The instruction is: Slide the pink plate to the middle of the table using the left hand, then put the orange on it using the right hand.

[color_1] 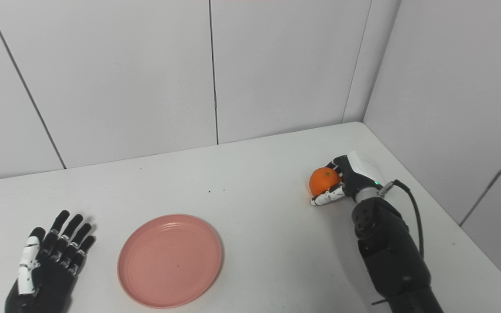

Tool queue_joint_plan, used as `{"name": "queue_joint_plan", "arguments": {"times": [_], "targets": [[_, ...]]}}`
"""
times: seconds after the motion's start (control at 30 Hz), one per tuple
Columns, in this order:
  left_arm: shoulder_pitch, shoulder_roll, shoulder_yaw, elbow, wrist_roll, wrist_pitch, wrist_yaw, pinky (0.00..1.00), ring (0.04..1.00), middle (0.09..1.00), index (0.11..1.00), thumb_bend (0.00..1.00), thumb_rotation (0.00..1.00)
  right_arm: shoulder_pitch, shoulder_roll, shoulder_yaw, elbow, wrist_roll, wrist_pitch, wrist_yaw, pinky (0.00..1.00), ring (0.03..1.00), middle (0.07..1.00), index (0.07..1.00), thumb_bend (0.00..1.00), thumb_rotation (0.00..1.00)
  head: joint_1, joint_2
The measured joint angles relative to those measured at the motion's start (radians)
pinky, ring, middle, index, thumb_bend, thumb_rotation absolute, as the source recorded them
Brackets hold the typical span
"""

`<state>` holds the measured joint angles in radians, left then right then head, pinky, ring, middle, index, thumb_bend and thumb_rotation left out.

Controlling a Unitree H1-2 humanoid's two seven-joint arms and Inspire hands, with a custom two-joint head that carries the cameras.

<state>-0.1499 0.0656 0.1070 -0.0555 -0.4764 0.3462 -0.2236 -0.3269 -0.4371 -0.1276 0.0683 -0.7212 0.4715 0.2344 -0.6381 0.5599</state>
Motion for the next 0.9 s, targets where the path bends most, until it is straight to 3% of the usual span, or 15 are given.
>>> {"name": "queue_joint_plan", "arguments": {"times": [0.37,0.7,0.9], "targets": [[0.001,-0.001,0.001,-0.01,0.0,0.018,0.008,1.0,0.973,0.975,0.975,0.35,1.0,0.004,0.02,-0.042,-0.037,-0.012,0.001,0.043,0.4,0.469,0.524,0.489,0.51,0.14,0.008,0.003],[0.002,-0.001,-0.001,-0.011,0.0,0.018,0.007,1.0,0.966,0.973,0.976,0.34,1.0,0.007,0.047,-0.1,-0.216,-0.007,0.002,0.068,0.42,0.475,0.526,0.489,0.5,0.14,0.021,0.006],[0.003,-0.003,-0.002,-0.013,0.0,0.018,0.007,0.99,0.964,0.97,0.973,0.35,1.0,0.003,0.064,-0.1,-0.305,-0.004,0.003,0.082,0.44,0.481,0.522,0.488,0.51,0.14,0.038,0.009]]}}
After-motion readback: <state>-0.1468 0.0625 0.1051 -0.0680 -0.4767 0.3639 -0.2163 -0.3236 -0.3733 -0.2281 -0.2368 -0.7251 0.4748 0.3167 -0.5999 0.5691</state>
